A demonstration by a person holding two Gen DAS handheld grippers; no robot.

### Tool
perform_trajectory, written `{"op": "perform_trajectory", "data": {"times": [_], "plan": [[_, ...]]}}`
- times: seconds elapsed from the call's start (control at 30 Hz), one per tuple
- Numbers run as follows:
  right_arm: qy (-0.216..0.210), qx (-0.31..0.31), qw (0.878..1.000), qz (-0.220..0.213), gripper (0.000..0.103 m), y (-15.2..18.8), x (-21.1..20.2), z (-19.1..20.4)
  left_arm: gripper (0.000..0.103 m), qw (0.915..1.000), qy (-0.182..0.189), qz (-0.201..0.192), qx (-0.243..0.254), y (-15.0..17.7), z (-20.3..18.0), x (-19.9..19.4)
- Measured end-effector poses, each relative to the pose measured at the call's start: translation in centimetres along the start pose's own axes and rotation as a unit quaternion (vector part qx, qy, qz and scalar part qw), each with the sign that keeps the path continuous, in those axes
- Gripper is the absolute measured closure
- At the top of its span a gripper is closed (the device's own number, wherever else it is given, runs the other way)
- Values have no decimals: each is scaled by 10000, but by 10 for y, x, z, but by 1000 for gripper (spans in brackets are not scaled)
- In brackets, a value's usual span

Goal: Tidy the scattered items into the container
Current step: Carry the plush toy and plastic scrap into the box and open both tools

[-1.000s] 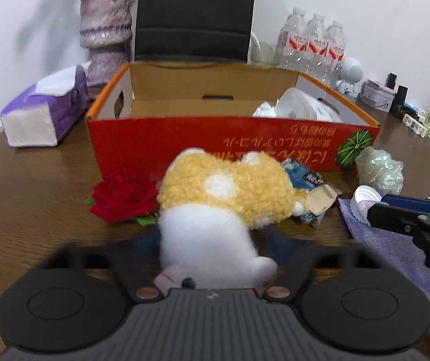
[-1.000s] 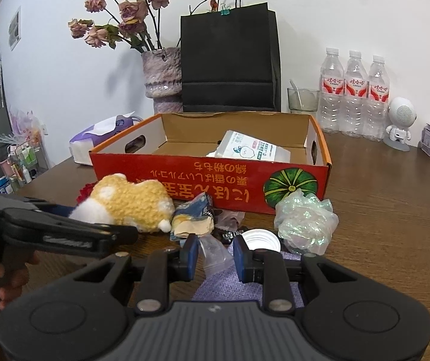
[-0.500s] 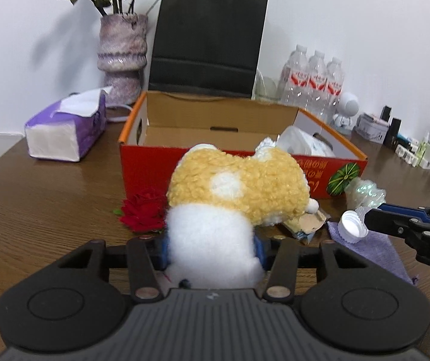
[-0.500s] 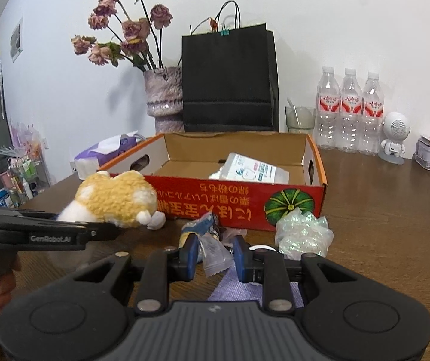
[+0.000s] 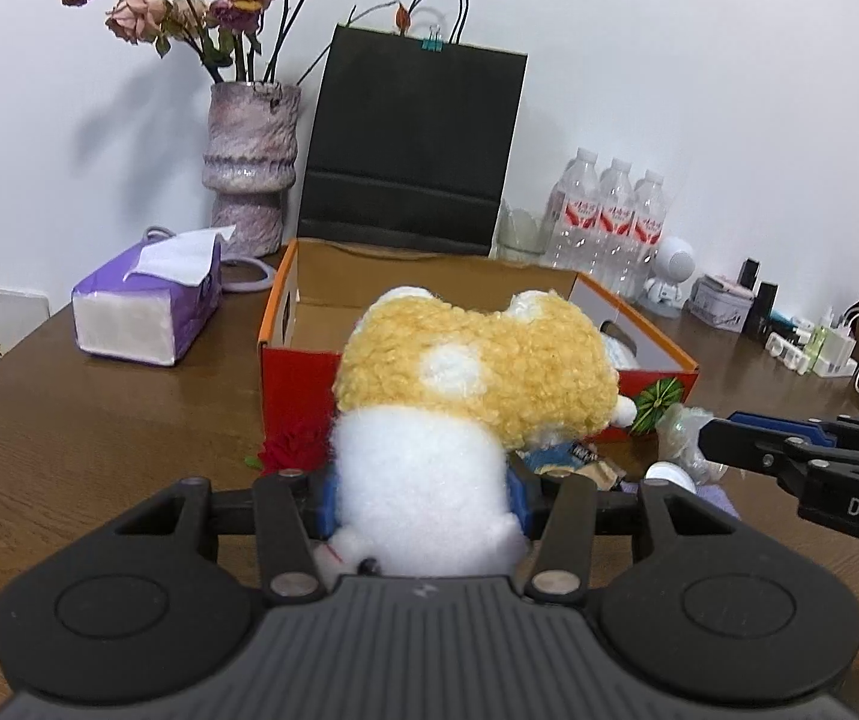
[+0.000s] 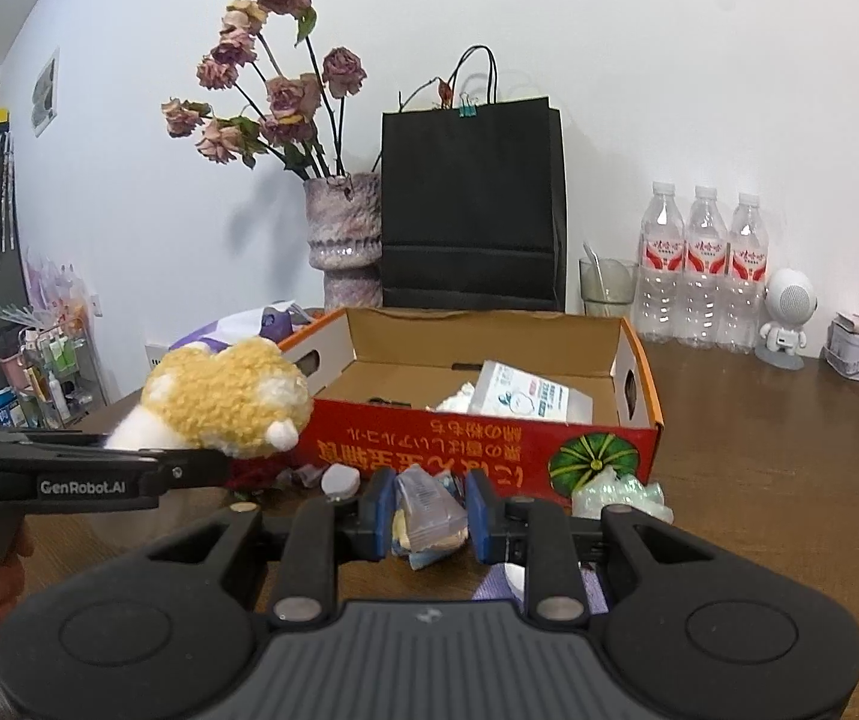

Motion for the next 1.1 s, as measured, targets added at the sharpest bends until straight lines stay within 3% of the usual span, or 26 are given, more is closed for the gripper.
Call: {"op": "perform_trajectory", "data": {"times": [0.3,0.5,0.67,0.8,1.1], "plan": [[1,-31,9997,-230,79,-42,26,-5,53,9990,81,-313,-306,-36,0,17],[96,-18,9992,-380,79,-81,65,-25,53,9965,68,-460,-701,-72,-4,55],[282,131,9991,-279,79,-97,106,-55,53,9952,6,-350,-914,-87,-9,100],[508,265,9983,-118,79,-100,134,-78,53,9966,9,-45,-824,-90,-18,136],[654,337,9972,160,79,-94,166,-99,53,9982,-175,159,-557,-86,-20,172]]}}
Point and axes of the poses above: each gripper's, at about its wrist camera, not at the fingertips, and x roughly the way its jaws point, z to its left, y to its underside, the point moved 3 cm from there along x, roughly the way its jaws point, and after that the axes turned 14 degrees about -y, right-handed, at the moved point
